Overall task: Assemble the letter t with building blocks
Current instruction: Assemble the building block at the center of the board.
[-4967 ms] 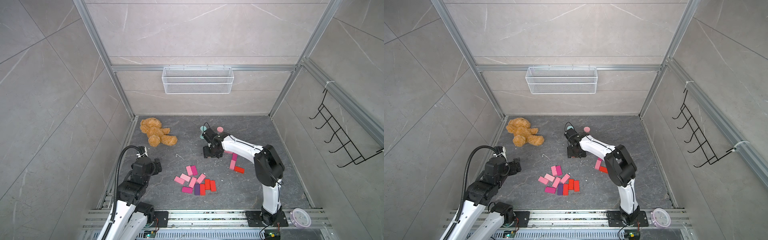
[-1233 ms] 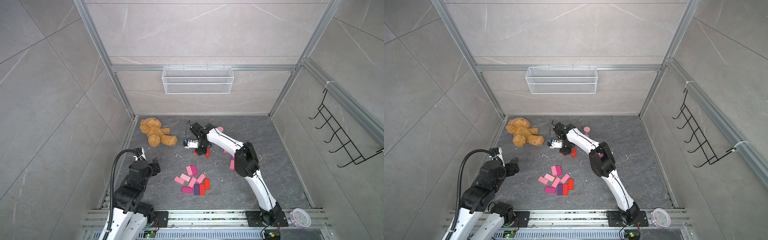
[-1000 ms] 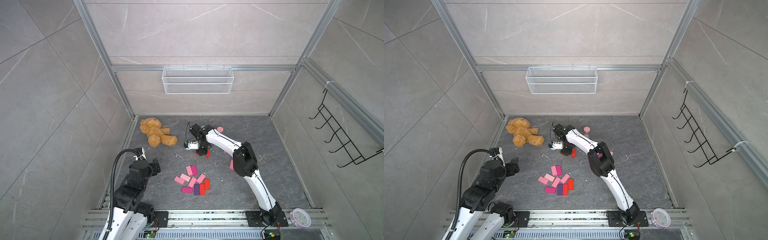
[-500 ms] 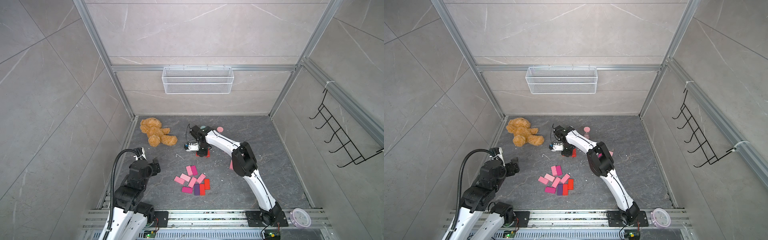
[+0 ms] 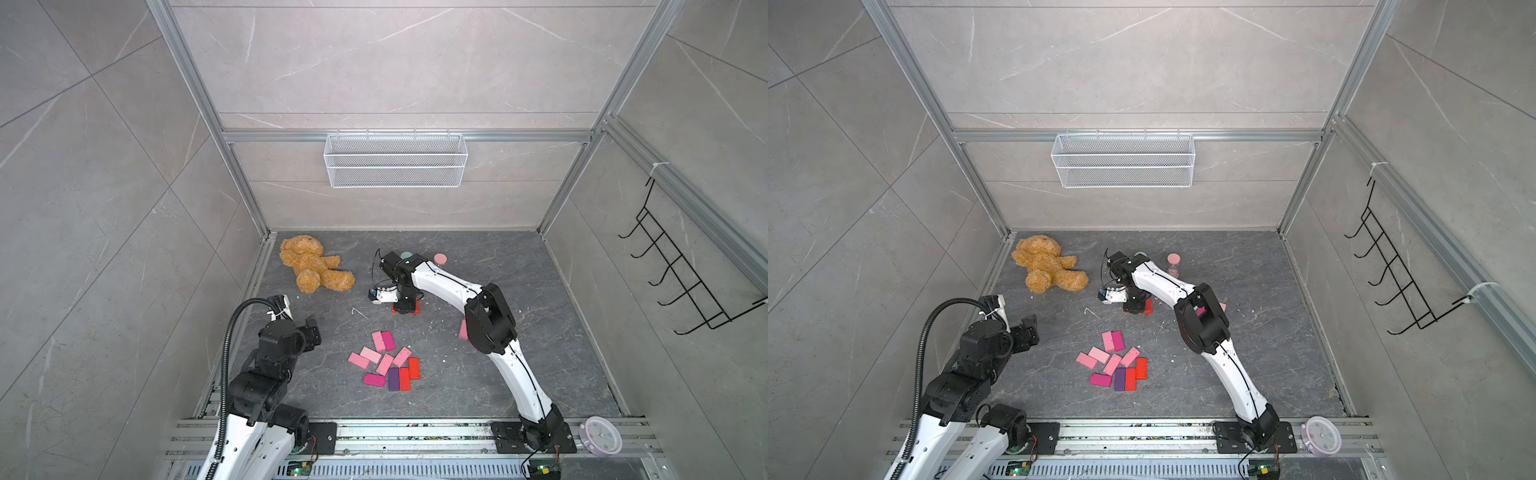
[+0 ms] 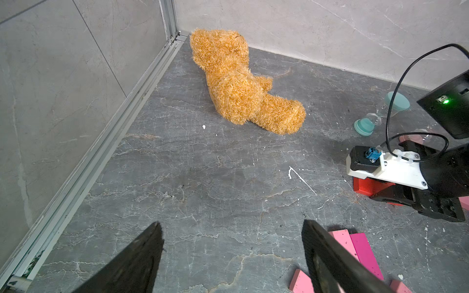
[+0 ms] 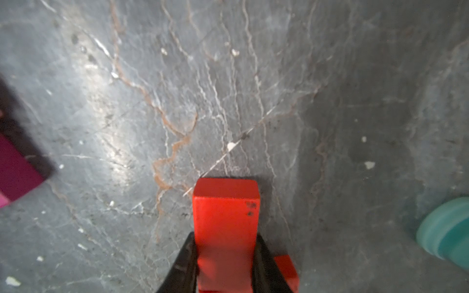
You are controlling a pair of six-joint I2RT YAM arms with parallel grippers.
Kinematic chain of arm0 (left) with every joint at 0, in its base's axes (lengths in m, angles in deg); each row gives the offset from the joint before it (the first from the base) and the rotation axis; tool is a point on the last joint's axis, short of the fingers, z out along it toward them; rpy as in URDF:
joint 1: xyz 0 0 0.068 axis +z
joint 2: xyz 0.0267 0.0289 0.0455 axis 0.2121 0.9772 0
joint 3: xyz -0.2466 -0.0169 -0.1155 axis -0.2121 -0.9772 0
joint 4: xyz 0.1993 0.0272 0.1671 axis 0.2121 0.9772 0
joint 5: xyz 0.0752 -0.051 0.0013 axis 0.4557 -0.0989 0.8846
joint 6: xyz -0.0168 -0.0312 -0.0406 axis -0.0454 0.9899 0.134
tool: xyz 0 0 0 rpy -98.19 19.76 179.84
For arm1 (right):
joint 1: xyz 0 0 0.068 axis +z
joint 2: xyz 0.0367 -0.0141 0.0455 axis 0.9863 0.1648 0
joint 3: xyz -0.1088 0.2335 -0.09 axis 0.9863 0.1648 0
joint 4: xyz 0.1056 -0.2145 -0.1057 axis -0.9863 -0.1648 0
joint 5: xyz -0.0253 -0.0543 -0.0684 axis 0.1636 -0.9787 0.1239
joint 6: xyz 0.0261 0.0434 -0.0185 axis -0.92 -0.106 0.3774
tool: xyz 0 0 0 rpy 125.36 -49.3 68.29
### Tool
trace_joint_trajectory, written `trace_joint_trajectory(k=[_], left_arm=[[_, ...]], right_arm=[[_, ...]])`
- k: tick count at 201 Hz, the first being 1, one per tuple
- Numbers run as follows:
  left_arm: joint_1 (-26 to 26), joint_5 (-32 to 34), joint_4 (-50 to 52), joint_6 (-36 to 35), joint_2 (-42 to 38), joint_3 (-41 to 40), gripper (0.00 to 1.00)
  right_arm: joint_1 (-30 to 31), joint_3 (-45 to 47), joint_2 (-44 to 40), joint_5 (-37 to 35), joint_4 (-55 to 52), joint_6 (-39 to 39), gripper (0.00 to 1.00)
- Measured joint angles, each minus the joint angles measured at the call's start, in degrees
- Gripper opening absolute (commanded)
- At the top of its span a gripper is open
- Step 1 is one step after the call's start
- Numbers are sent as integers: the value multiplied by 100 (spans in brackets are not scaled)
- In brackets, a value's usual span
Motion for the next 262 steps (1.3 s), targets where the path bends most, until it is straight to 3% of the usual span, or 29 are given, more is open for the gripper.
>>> trace_joint_trajectory(k=[175,262], left_arm=[[0,0,0,0,0,0,88],[0,2,0,0,0,0,88]], right_arm=[[-72,234,-138,-74,107,42,13],[-79,234,-138,-72,109,22,38]])
